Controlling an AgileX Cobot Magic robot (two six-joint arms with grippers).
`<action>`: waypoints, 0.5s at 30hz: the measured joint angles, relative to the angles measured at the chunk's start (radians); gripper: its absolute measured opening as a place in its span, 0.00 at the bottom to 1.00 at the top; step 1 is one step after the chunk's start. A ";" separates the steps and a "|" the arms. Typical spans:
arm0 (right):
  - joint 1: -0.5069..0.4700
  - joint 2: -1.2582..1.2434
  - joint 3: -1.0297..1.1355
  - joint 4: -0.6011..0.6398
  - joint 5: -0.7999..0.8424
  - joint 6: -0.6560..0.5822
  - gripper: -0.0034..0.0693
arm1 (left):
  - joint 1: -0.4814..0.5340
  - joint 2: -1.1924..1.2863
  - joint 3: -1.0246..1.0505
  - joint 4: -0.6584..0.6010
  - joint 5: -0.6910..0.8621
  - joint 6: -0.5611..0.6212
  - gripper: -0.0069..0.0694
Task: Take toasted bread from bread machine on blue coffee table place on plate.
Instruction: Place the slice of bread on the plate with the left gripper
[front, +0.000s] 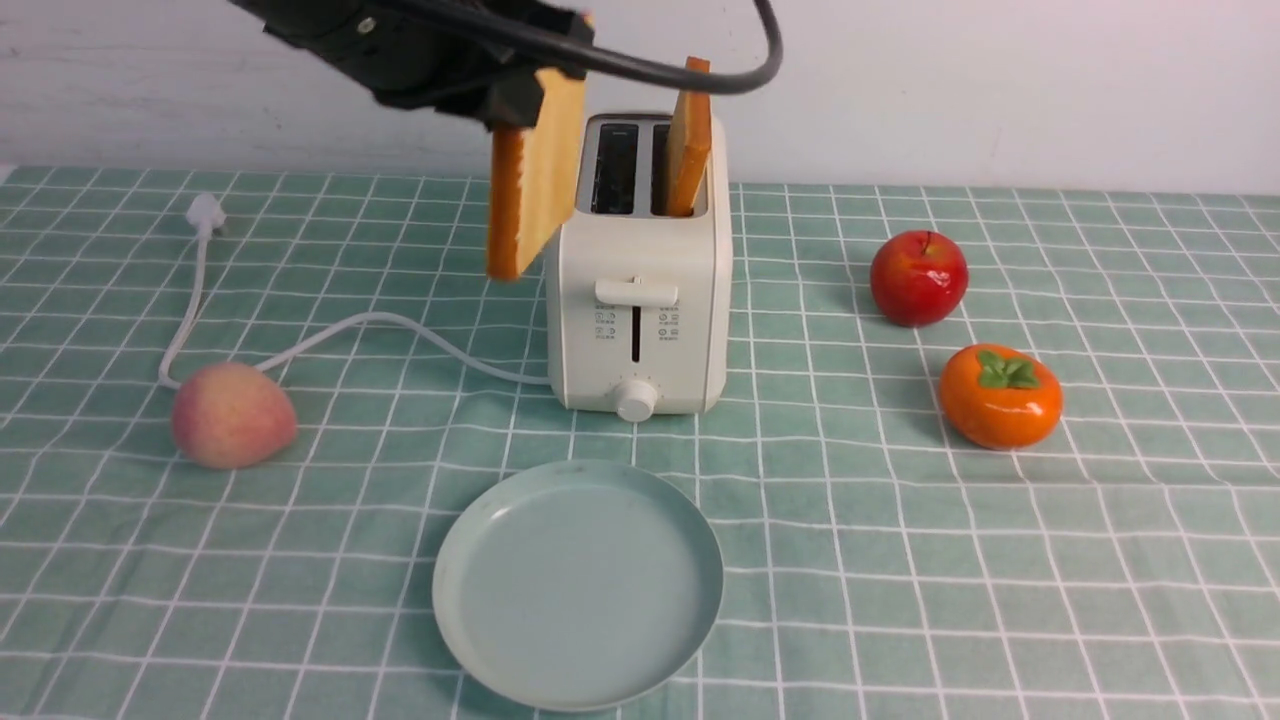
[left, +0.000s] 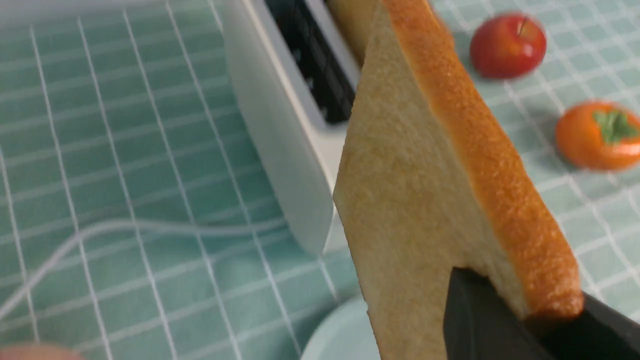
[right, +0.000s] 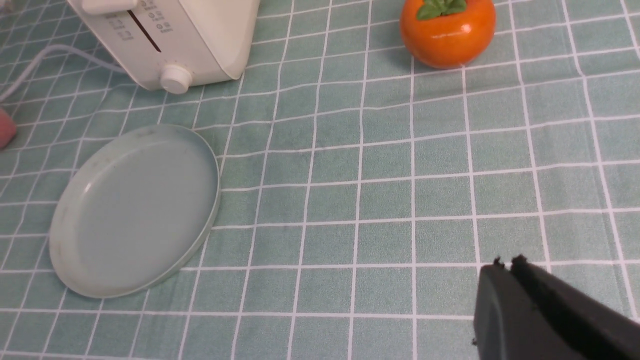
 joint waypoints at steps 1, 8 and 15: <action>0.000 0.000 0.000 0.001 0.000 0.000 0.08 | 0.000 -0.002 0.025 0.000 0.033 0.002 0.20; 0.000 0.000 0.000 0.005 0.020 0.000 0.08 | 0.000 0.003 0.339 -0.206 0.010 0.106 0.20; 0.000 0.000 0.000 0.006 0.027 0.000 0.09 | 0.000 0.009 0.513 -0.441 -0.126 0.287 0.20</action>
